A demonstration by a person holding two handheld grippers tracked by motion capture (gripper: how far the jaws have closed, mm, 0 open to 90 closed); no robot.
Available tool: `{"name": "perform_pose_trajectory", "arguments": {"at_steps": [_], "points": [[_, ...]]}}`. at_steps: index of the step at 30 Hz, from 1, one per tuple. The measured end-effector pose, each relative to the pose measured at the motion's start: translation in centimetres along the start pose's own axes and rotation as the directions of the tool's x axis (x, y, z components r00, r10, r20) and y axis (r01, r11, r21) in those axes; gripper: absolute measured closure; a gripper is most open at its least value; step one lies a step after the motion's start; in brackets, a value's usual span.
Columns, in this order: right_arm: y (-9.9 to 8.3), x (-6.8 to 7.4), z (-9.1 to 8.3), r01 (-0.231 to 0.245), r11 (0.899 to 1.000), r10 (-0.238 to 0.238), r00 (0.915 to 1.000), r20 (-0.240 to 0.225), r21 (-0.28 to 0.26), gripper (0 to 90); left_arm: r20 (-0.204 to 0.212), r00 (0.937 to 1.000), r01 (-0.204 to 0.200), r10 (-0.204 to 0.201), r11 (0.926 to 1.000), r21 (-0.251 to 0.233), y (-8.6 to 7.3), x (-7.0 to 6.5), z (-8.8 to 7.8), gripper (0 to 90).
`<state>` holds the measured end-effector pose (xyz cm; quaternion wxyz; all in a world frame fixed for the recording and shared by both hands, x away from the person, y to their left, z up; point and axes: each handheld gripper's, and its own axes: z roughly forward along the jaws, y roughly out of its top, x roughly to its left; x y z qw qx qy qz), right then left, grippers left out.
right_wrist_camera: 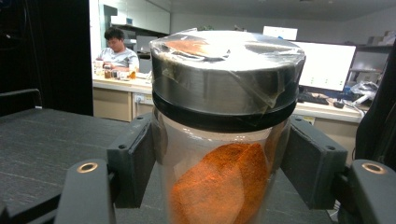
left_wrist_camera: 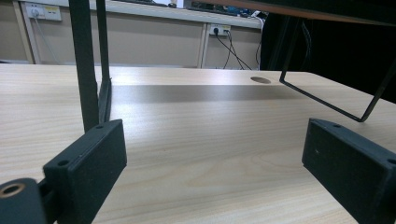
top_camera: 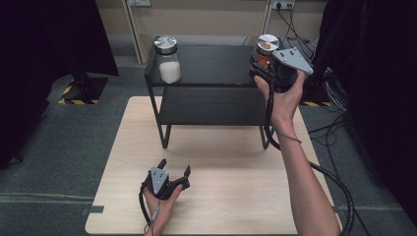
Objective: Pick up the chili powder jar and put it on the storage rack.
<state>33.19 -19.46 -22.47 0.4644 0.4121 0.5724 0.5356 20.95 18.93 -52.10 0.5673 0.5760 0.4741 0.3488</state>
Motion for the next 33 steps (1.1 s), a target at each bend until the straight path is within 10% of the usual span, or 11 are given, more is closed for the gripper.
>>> {"name": "perform_pose_trajectory", "arguments": {"at_steps": [33], "points": [[0.5, -1.4, 1.6, -0.062, 0.997, 0.064, 0.9975, -0.032, 0.056, 29.6, 0.000, 1.0000, -0.007, 0.007, 1.0000, 0.001, 0.0, 0.0, 0.0, 5.7]]}}
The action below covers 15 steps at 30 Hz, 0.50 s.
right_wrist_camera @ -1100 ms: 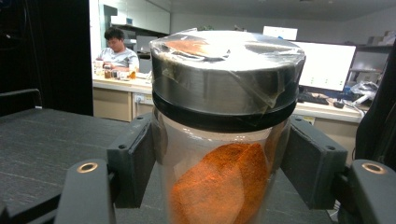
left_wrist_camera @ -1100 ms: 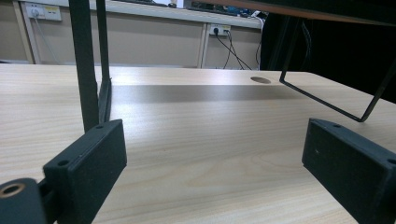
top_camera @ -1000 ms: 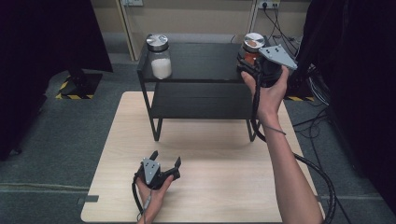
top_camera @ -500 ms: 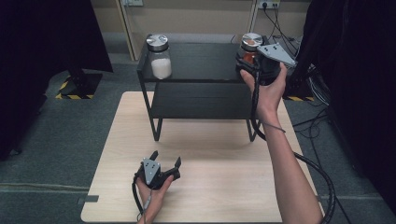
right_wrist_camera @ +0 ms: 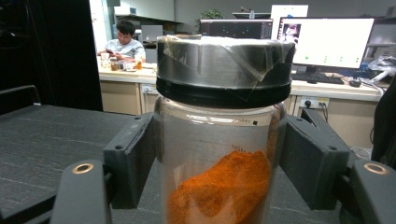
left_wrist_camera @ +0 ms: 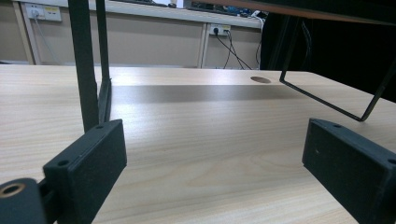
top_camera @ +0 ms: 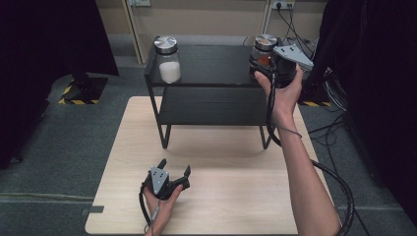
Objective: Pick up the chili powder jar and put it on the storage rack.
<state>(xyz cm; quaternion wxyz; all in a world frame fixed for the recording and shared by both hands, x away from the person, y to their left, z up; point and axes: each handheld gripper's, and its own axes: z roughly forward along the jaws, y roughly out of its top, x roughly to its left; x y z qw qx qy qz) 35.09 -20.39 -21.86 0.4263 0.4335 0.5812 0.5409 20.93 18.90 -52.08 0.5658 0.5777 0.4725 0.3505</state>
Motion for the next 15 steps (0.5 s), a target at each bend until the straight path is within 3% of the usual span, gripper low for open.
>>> {"name": "perform_pose_trajectory", "arguments": {"at_steps": [6, 15], "points": [[0.24, 0.05, -0.18, -0.028, 1.000, 0.028, 0.9996, 0.002, -0.007, 12.4, 0.000, 1.0000, -0.001, 0.001, 1.0000, -0.001, -0.02, -0.01, -0.01, 5.7], [-0.52, 0.19, -0.62, -0.026, 0.999, 0.025, 0.9996, -0.011, -0.028, 5.3, -0.001, 1.0000, -0.001, 0.001, 1.0000, -0.001, -0.02, -0.01, -0.01, 5.7]]}}
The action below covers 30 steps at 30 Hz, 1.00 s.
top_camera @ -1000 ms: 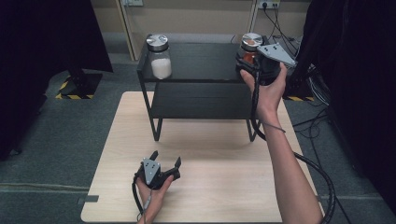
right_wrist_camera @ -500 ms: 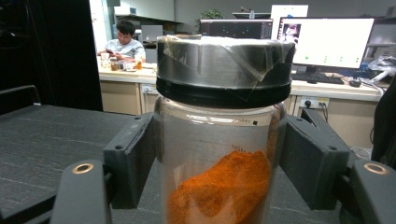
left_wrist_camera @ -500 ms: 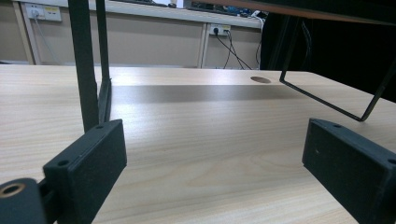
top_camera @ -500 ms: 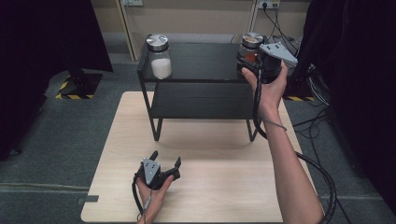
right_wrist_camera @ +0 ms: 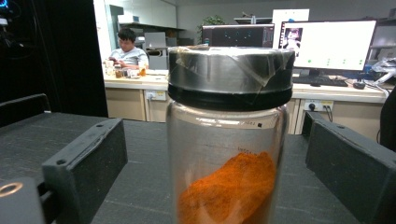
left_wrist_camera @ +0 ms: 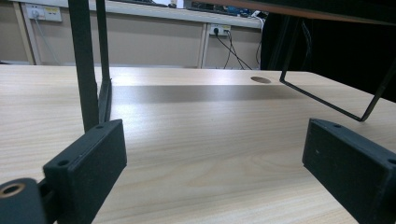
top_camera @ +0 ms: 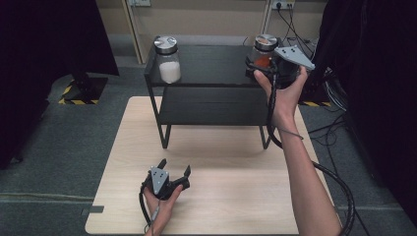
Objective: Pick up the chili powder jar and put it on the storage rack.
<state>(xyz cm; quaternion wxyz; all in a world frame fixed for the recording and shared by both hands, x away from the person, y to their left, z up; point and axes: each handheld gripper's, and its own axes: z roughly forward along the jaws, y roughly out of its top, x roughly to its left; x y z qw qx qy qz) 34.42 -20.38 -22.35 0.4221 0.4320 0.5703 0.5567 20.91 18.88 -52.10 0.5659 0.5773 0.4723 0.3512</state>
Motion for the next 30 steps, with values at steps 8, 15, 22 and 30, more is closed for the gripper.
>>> {"name": "perform_pose_trajectory", "arguments": {"at_steps": [8, 15, 22, 30], "points": [[-1.3, -0.4, -1.3, -0.019, 1.000, 0.019, 0.9994, -0.028, -0.017, 3.2, -0.001, 1.0000, -0.004, 0.004, 1.0000, 0.000, 0.0, 0.0, 0.0, 5.6], [-2.8, -0.8, -2.6, -0.002, 0.999, 0.001, 0.9989, -0.047, -0.037, 2.7, -0.001, 1.0000, -0.004, 0.004, 1.0000, 0.001, 0.0, -0.1, 0.0, 5.6], [-4.0, -1.2, -3.8, 0.015, 0.999, -0.018, 0.9976, -0.067, -0.036, 2.5, -0.002, 1.0000, -0.003, 0.003, 1.0000, -0.002, -0.1, -0.2, 0.0, 5.7], [-5.2, -1.6, -5.0, 0.018, 0.999, -0.022, 0.9965, -0.081, -0.042, 2.1, -0.005, 1.0000, -0.002, 0.002, 1.0000, 0.002, 0.0, -0.2, 0.0, 5.4]]}}
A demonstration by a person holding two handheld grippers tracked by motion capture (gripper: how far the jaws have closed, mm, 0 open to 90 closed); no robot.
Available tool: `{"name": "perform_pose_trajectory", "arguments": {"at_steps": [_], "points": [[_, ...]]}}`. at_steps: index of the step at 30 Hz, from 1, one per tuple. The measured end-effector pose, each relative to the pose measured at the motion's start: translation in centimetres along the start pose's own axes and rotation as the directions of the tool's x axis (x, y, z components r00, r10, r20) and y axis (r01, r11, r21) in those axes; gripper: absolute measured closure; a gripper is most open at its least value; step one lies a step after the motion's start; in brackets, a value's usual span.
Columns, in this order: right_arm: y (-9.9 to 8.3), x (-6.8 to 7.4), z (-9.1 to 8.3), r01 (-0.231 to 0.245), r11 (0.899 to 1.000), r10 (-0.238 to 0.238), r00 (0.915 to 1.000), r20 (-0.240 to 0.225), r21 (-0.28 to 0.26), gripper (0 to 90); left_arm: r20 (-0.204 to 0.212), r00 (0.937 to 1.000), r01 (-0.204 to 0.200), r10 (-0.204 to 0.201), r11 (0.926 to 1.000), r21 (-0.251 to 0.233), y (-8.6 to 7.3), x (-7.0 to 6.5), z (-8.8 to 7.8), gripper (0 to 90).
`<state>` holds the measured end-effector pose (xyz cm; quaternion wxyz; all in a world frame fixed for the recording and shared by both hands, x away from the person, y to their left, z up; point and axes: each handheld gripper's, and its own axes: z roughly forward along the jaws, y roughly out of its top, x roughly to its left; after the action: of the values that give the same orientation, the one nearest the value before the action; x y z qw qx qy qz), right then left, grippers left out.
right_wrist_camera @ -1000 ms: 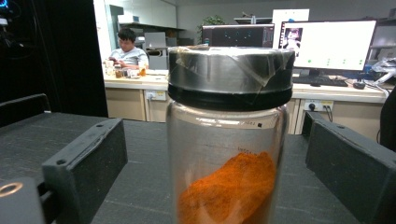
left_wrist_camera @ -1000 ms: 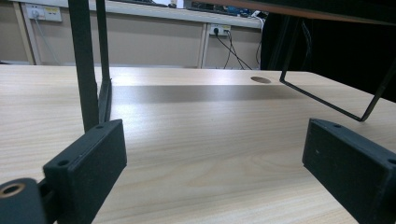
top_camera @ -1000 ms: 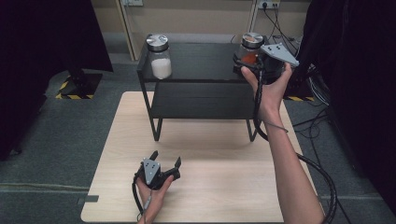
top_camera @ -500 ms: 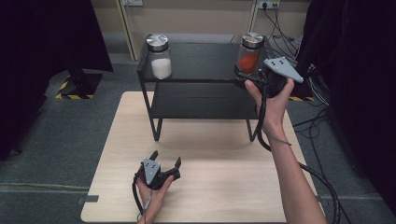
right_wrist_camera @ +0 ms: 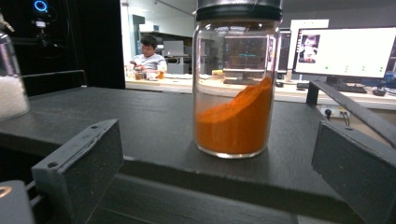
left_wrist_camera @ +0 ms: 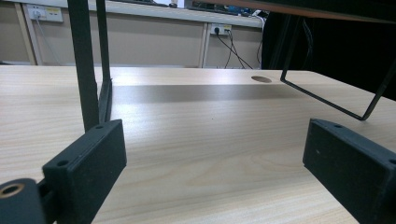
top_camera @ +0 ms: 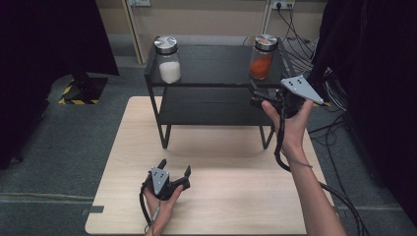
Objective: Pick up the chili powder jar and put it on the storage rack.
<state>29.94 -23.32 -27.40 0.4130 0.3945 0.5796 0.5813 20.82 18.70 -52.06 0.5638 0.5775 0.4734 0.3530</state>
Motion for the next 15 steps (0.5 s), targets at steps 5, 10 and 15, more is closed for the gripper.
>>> {"name": "perform_pose_trajectory", "arguments": {"at_steps": [5, 10, 15], "points": [[-0.8, 0.1, -0.7, 0.003, 1.000, -0.003, 1.0000, -0.009, -0.002, 1.9, -0.001, 1.0000, -0.002, 0.002, 1.0000, 0.001, 0.0, 0.0, 0.0, 5.4], [-1.8, 0.2, -1.4, 0.008, 1.000, -0.008, 0.9997, -0.022, -0.007, 1.9, 0.000, 1.0000, -0.002, 0.002, 1.0000, 0.001, 0.0, 0.0, 0.0, 5.4], [-2.9, 0.1, -2.1, 0.011, 1.000, -0.011, 0.9992, -0.040, -0.005, 1.9, 0.000, 1.0000, -0.003, 0.003, 1.0000, 0.002, 0.0, 0.0, 0.0, 5.5]]}}
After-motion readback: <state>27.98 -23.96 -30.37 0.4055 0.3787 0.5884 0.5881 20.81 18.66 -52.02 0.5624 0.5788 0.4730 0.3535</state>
